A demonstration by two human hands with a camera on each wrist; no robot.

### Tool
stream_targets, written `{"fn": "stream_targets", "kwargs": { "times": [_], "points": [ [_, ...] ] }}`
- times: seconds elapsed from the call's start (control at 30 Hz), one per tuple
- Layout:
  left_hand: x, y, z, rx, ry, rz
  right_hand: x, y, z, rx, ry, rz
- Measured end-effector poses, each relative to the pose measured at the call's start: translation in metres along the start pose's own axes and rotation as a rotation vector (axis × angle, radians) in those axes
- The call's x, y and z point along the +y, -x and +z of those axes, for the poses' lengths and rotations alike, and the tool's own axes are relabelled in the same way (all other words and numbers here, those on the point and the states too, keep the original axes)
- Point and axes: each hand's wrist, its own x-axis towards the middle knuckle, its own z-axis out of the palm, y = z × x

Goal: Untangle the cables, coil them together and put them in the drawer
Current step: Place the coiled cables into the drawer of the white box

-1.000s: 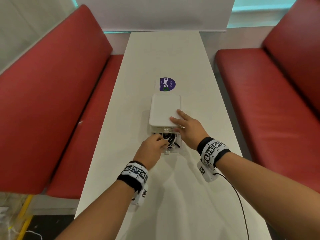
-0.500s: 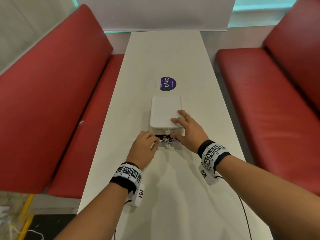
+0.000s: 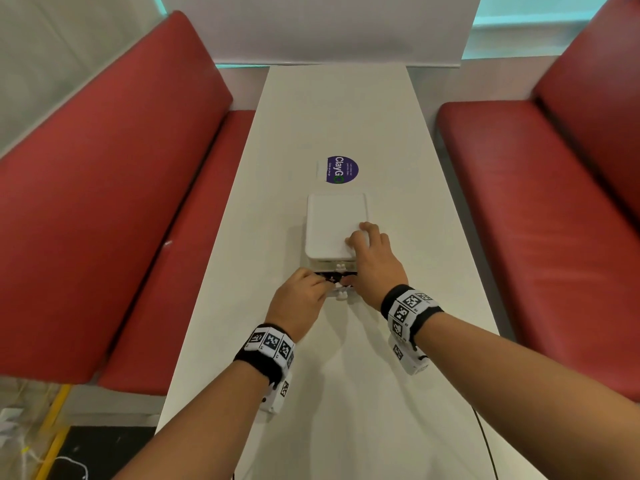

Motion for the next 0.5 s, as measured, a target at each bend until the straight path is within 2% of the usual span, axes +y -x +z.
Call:
{"fn": "stream_targets", "kwargs": {
  "times": [0.07,0.2,0.3,0.5],
  "points": [
    [-0.001,0.005,-0.001,-0.033,-0.069,0.035,0.003,-0.002,0.000,-0.003,0.006,-0.029],
    [0.013,0.005,-0.006,-0.116,-0.222,-0.038,0.011,0.000,-0.002,-0.002,0.007,-0.090],
    [0.017,-0.003,-0.009,-0.072,-0.257,-0.017,0.018,0.004,-0.006,0.002,-0.006,-0.122],
    [0.002,-0.008,-0.010,0.077,-0.319,0.172,0.021,0.013,-0.010,0.008,-0.051,-0.134]
  ]
}}
